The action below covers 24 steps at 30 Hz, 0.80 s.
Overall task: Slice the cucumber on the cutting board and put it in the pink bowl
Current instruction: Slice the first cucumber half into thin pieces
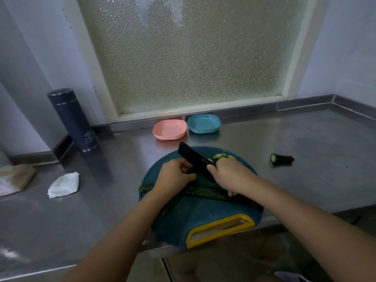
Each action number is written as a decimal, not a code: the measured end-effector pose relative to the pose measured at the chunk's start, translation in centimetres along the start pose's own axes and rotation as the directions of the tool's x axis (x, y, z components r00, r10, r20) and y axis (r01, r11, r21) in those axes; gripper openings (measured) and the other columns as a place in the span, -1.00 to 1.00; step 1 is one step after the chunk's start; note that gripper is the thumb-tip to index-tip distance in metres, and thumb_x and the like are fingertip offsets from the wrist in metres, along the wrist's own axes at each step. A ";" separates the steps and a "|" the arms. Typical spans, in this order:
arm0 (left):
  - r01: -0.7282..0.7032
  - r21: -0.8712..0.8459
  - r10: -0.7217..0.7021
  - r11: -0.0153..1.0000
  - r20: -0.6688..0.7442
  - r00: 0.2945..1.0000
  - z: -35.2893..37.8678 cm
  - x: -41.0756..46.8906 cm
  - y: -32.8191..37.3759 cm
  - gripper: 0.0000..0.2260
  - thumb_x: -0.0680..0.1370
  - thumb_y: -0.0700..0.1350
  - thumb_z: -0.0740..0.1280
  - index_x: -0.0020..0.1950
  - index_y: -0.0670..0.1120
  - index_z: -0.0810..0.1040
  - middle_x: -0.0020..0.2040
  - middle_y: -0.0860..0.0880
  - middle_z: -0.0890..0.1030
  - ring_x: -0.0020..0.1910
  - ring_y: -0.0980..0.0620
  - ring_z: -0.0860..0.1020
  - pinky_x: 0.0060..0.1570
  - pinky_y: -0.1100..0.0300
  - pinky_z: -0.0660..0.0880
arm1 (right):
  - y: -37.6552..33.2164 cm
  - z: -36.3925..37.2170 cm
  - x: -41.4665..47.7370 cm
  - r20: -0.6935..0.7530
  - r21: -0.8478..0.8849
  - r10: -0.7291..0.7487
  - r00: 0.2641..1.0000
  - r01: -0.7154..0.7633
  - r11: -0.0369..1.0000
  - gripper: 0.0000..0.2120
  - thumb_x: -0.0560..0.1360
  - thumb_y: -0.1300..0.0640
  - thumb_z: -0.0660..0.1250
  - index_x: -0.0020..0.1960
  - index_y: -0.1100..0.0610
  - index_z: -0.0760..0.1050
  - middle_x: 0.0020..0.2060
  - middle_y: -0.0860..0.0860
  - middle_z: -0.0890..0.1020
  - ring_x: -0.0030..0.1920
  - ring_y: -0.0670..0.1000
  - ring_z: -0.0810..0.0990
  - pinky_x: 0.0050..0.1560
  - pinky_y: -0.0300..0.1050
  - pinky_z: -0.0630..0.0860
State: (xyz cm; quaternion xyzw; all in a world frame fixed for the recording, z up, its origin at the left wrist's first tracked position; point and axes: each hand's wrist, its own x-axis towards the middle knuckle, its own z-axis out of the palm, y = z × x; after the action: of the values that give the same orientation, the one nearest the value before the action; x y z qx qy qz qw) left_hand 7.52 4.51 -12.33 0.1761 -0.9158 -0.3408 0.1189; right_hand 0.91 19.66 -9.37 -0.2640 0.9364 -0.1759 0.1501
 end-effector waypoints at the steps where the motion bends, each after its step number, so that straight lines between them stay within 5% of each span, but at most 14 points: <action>1: 0.004 -0.003 -0.004 1.000 -0.001 1.000 0.0 0.0 0.0 -0.76 0.42 -0.10 0.45 0.07 -0.03 0.57 -0.22 0.13 0.52 -0.19 0.18 0.48 -0.17 0.31 0.38 | 0.0 0.0 0.0 0.003 0.004 0.001 1.000 -0.001 1.000 -0.52 0.64 -0.10 -0.01 -0.16 0.24 0.44 -0.54 0.11 0.53 -0.61 0.01 0.49 -0.43 -0.16 0.51; 8: 0.018 -0.023 -0.018 1.000 0.003 1.000 0.1 0.1 -0.1 -0.79 0.41 -0.10 0.45 0.02 -0.02 0.56 -0.22 0.13 0.52 -0.21 0.20 0.48 -0.23 0.33 0.38 | -0.1 -0.1 -0.3 -0.001 0.005 -0.026 1.000 0.026 1.000 -0.52 0.64 -0.08 -0.02 -0.10 0.26 0.47 -0.55 0.10 0.52 -0.60 0.01 0.49 -0.40 -0.12 0.53; 15: 0.024 -0.029 -0.025 0.999 -0.012 1.000 0.2 0.1 -0.2 -0.78 0.40 -0.11 0.45 0.03 -0.04 0.58 -0.19 0.09 0.55 -0.18 0.16 0.51 -0.24 0.35 0.39 | -0.9 0.4 -0.2 -0.043 -0.040 -0.079 0.996 0.077 0.996 -0.53 0.65 -0.06 -0.01 -0.32 0.15 0.37 -0.47 0.08 0.46 -0.51 0.04 0.48 -0.25 -0.01 0.60; 19: 0.025 -0.023 -0.026 0.999 -0.024 0.999 0.2 0.0 -0.1 -0.79 0.41 -0.11 0.45 0.03 -0.05 0.59 -0.22 0.12 0.53 -0.19 0.17 0.50 -0.26 0.36 0.37 | -1.6 0.7 0.3 -0.043 -0.061 -0.078 0.996 0.076 0.995 -0.57 0.65 -0.03 0.00 -0.33 0.11 0.29 -0.40 0.06 0.42 -0.42 0.02 0.41 -0.33 -0.11 0.44; 24: 0.026 -0.017 -0.026 1.000 -0.026 0.999 0.2 -0.2 0.0 -0.77 0.42 -0.10 0.44 0.06 -0.04 0.58 -0.16 0.08 0.55 -0.10 0.13 0.52 -0.09 0.26 0.44 | -1.2 0.5 0.0 -0.047 -0.062 -0.055 0.997 0.052 0.997 -0.54 0.65 -0.03 0.01 -0.36 0.13 0.30 -0.45 0.07 0.41 -0.45 0.01 0.40 -0.26 -0.09 0.49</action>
State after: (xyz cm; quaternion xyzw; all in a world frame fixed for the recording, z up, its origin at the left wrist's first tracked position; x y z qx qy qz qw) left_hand 7.63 4.69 -12.45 0.1915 -0.9090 -0.3475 0.1278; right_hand 1.62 18.56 -9.37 -0.2888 0.9373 -0.1580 0.1143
